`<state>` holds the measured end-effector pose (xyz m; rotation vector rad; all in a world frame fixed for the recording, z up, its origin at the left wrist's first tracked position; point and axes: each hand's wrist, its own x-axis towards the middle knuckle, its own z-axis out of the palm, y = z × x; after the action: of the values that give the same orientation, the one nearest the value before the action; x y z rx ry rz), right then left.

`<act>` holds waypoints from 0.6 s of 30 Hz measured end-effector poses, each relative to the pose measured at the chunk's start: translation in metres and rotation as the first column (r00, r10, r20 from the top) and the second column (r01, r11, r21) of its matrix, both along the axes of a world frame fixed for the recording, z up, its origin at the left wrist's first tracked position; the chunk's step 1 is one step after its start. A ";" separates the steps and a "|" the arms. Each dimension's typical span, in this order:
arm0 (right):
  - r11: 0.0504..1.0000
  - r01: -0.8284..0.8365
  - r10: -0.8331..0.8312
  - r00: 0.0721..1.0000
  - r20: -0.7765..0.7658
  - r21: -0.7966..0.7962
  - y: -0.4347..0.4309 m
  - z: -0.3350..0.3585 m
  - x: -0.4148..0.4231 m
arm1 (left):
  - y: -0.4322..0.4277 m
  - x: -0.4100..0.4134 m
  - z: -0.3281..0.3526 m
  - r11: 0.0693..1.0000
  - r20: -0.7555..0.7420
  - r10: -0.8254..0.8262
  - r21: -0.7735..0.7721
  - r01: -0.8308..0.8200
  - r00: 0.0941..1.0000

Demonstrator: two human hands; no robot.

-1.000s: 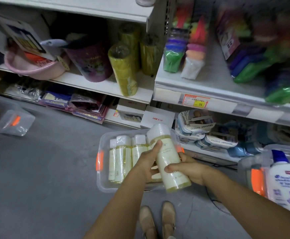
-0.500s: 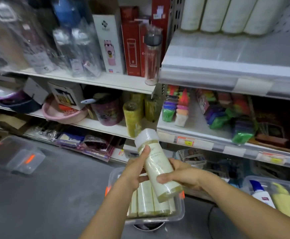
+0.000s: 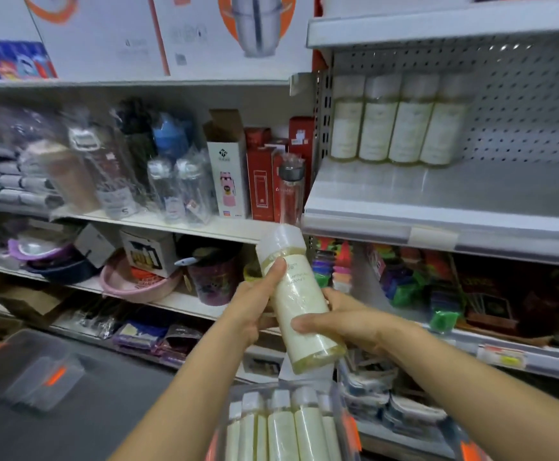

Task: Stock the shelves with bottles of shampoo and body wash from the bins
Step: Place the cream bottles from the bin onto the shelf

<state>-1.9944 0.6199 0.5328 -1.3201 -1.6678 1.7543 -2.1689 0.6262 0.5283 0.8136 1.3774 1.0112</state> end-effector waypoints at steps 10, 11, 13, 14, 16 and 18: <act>0.966 0.172 -0.157 0.984 -0.089 0.192 0.030 0.073 0.052 | 0.045 0.065 0.092 0.984 -0.110 -0.044 0.169 0.062 0.993; 0.959 0.201 -0.185 0.978 -0.093 0.202 0.035 0.081 0.060 | 0.052 0.077 0.099 0.981 -0.109 -0.047 0.181 0.066 0.993; 0.940 0.265 -0.250 0.964 -0.095 0.214 0.050 0.090 0.080 | 0.066 0.102 0.111 0.976 -0.103 -0.053 0.205 0.074 0.993; 0.931 0.292 -0.277 0.956 -0.097 0.217 0.058 0.093 0.091 | 0.074 0.115 0.115 0.972 -0.099 -0.058 0.220 0.079 0.993; 0.922 0.321 -0.305 0.946 -0.107 0.217 0.072 0.098 0.115 | 0.089 0.141 0.121 0.962 -0.083 -0.086 0.252 0.105 0.993; 0.913 0.351 -0.329 0.935 -0.132 0.209 0.085 0.102 0.141 | 0.107 0.167 0.127 0.954 -0.059 -0.119 0.270 0.131 0.991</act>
<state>-1.8539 0.7053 0.6351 -1.3064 -1.4355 1.3561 -2.0017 0.7327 0.6556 1.1192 1.2197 1.1037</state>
